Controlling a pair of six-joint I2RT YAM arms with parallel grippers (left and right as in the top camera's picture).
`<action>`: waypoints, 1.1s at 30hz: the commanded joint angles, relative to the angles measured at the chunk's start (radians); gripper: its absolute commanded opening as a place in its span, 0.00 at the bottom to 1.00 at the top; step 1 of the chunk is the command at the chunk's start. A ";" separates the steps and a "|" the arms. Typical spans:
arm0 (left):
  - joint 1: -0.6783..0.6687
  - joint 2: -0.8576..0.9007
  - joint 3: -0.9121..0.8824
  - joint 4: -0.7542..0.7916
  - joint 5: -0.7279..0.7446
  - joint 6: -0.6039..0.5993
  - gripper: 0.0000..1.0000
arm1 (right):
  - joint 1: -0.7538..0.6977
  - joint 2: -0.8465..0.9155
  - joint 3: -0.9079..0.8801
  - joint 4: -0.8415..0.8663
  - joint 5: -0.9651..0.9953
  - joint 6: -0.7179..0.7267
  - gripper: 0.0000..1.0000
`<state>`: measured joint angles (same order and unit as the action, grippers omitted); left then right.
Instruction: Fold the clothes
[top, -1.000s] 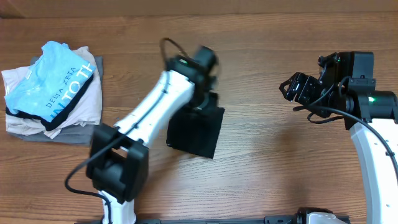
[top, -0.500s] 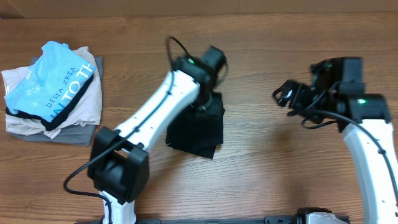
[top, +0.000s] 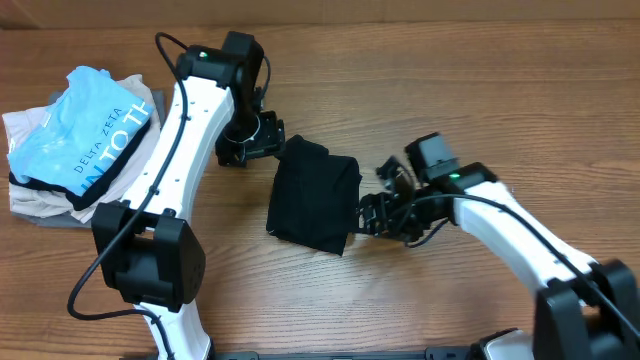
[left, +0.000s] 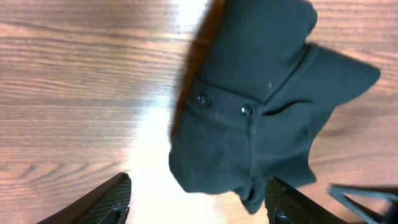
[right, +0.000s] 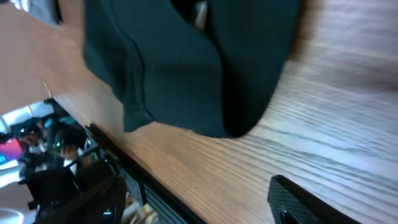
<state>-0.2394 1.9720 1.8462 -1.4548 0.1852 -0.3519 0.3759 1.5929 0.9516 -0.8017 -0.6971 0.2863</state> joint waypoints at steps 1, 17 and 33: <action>-0.007 -0.025 0.008 -0.021 0.049 0.069 0.74 | 0.036 0.057 -0.003 0.040 -0.062 0.063 0.69; -0.016 -0.024 -0.334 0.106 0.176 0.068 0.72 | 0.048 0.090 -0.003 0.107 -0.006 0.121 0.12; -0.016 -0.024 -0.476 0.230 0.230 0.064 0.68 | 0.050 0.161 -0.003 0.235 0.045 0.339 0.38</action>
<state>-0.2489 1.9694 1.3796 -1.2316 0.3973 -0.3031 0.4213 1.7226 0.9493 -0.5667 -0.6369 0.5663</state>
